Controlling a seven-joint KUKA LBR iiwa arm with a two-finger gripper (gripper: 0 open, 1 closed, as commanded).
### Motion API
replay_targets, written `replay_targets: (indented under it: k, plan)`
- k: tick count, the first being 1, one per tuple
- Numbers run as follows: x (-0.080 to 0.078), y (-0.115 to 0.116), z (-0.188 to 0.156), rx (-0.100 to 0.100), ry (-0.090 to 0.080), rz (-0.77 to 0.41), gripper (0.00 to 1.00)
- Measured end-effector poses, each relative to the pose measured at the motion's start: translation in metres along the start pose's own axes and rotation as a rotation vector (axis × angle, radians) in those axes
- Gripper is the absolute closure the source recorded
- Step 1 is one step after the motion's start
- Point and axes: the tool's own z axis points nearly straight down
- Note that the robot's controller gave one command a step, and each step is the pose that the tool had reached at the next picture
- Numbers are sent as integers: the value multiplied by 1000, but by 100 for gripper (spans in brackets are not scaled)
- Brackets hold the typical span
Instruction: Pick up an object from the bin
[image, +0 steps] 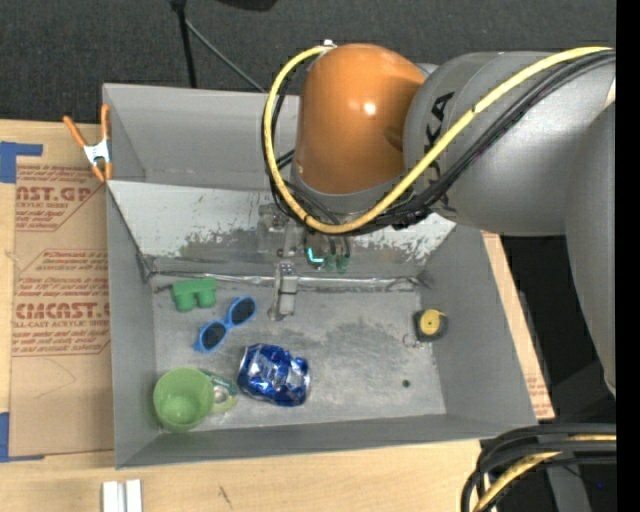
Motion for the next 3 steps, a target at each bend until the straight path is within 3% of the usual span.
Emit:
replay_targets:
  k: [1,2,3]
  plan:
    - [28,32,132,1,2,0,0]
    - [4,-16,90,2,-11,-126,0]
    - [77,-2,173,-1,8,-208,0]
